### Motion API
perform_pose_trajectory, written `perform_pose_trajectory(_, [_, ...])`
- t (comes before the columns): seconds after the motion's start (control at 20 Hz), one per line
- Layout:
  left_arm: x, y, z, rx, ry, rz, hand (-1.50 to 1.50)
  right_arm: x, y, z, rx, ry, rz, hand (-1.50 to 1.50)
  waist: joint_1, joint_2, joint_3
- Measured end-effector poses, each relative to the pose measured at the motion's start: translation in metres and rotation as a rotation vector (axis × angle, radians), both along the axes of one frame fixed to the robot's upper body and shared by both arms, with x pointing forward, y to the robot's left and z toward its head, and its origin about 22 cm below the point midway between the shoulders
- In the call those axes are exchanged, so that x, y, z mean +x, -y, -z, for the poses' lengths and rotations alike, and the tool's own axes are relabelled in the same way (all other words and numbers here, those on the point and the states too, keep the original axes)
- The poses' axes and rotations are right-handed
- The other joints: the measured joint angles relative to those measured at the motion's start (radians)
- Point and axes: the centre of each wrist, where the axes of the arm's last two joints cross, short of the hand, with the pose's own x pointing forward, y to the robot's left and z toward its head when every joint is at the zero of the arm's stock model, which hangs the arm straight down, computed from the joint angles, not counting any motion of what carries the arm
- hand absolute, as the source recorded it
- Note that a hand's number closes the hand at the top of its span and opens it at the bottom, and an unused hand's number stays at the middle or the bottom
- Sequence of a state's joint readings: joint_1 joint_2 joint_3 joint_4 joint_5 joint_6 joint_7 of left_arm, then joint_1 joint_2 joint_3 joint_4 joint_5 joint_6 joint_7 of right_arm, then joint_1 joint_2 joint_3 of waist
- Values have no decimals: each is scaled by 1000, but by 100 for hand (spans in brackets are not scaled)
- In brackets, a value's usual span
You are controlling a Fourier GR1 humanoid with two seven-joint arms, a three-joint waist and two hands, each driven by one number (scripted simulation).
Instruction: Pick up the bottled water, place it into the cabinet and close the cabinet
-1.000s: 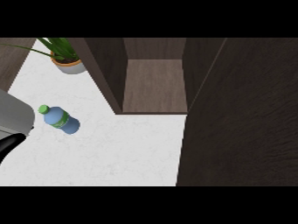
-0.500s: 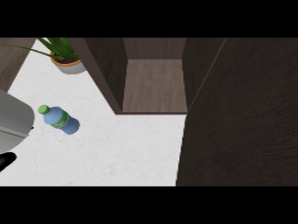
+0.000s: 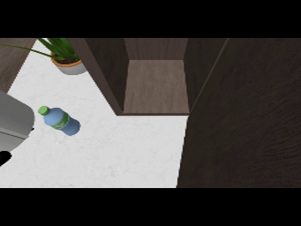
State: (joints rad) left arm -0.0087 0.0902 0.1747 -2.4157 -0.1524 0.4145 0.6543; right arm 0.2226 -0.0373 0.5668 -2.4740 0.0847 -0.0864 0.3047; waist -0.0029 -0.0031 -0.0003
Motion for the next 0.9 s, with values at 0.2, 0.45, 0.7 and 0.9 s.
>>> perform_pose_trajectory(0.2, [3, -3, 2, 10, -6, -10, -150, -1, 0, -2, -10, -6, 4, -150, -2, 0, 0])
perform_pose_trajectory(0.45, [9, -8, 17, 21, -39, -16, -150, -2, -3, 0, -10, -2, 6, -150, -3, 0, 0])
perform_pose_trajectory(0.7, [23, -18, 34, 38, -68, -24, -150, -4, -5, 1, -12, -6, 9, -150, -5, 1, -1])
perform_pose_trajectory(0.9, [37, -22, 59, 42, -88, -30, -150, -5, -4, 0, -24, -8, 11, -150, -7, 1, -1])
